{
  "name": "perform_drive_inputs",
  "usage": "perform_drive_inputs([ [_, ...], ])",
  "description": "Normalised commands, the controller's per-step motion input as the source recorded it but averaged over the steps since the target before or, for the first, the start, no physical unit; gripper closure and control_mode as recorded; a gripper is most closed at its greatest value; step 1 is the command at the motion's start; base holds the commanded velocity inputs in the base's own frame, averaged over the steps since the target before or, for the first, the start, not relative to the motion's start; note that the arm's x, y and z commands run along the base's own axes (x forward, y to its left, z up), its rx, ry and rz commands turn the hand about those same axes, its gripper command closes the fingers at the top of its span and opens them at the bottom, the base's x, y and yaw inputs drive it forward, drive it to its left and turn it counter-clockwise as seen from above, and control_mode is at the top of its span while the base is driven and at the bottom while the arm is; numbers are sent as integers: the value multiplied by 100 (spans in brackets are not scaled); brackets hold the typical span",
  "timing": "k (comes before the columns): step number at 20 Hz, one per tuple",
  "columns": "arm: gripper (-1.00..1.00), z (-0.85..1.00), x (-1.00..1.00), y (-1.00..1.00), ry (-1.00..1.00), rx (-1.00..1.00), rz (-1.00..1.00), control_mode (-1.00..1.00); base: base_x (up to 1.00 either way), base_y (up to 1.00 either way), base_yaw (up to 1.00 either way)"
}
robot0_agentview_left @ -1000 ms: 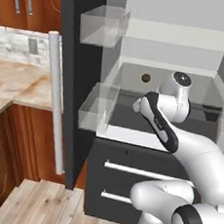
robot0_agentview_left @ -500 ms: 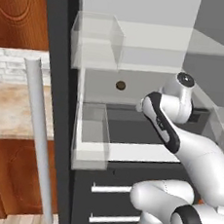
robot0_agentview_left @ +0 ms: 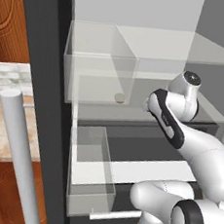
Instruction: Retrieve the tangerine and kiwi from the fridge and place them into the bowl on the dining table.
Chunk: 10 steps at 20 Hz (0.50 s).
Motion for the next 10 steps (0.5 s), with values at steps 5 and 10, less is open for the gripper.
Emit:
perform_drive_inputs([
  [5, -100, -6, 0, 25, 0, 0, -1, -100, 0, 7, 0],
  [10, -100, -19, 0, 58, 0, -1, 0, -100, 0, 0, 0],
])
